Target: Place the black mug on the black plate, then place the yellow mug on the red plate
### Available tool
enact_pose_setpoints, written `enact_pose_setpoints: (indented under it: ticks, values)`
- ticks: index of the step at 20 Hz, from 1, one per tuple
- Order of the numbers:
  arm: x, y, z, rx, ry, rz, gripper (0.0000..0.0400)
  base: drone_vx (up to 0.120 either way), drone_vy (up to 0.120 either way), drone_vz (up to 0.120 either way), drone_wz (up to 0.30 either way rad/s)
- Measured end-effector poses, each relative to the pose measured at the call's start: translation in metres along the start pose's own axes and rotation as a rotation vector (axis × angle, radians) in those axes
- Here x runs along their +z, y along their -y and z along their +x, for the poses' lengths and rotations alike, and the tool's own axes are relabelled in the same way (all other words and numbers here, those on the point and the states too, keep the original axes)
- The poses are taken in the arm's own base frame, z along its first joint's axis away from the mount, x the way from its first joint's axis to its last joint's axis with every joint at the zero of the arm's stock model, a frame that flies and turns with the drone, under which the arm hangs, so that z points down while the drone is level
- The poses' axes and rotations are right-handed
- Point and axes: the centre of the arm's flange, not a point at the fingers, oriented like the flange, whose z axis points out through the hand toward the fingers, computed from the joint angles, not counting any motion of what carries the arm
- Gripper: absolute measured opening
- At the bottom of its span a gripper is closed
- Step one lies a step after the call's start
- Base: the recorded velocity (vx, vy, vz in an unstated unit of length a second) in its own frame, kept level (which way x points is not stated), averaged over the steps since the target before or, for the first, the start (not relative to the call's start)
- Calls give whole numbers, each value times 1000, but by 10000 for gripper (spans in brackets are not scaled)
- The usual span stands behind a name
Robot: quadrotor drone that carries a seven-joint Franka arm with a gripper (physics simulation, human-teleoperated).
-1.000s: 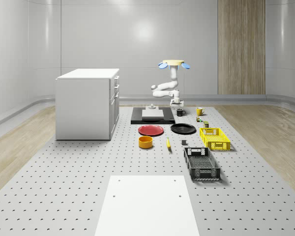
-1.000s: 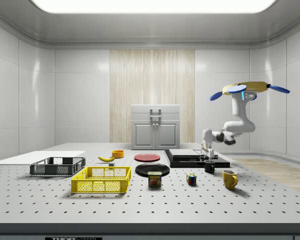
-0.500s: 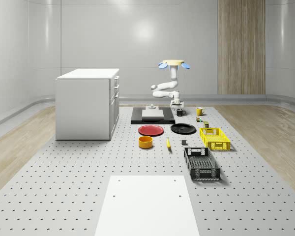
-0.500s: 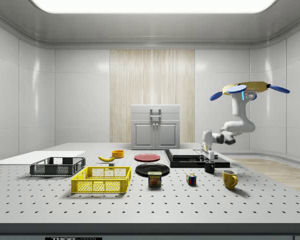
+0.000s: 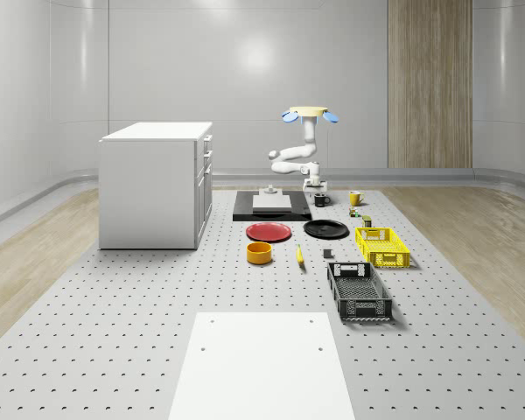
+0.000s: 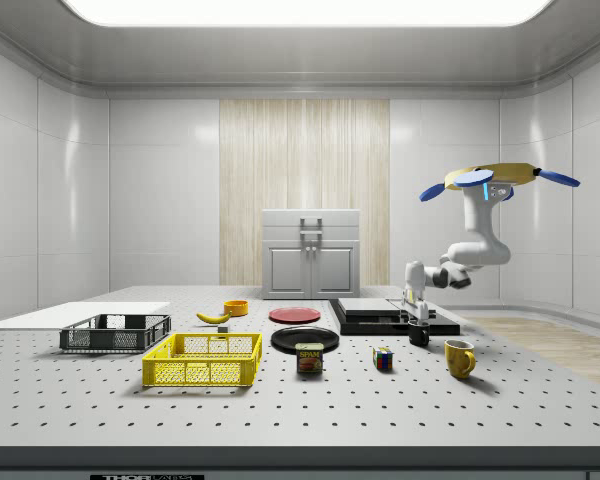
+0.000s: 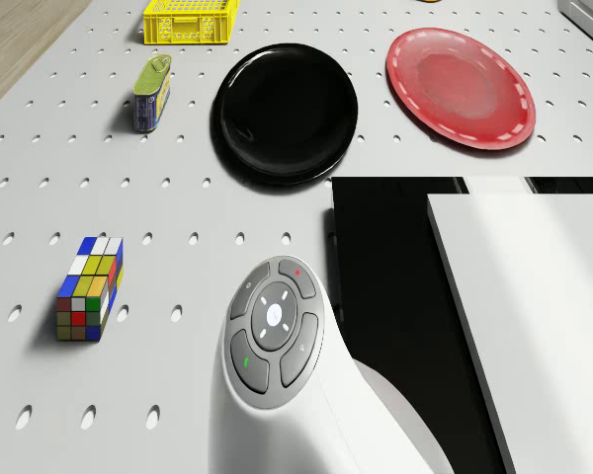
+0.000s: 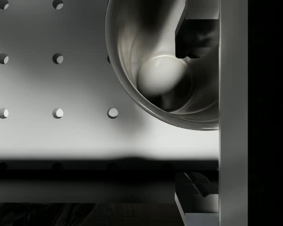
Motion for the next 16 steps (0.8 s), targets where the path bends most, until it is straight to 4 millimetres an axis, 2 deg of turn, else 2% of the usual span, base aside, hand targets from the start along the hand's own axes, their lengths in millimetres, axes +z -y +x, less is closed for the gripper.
enact_pose_setpoints:
  ticks: [3, 6, 10, 16]
  values:
    - [0, 0, 0, 0, 0, 0, 193, 0, 0, 0, 0]
    - [0, 0, 0, 0, 0, 0, 149, 0, 0, 0, 0]
    - [0, 0, 0, 0, 0, 0, 124, 0, 0, 0, 0]
    - [0, 0, 0, 0, 0, 0, 113, 0, 0, 0, 0]
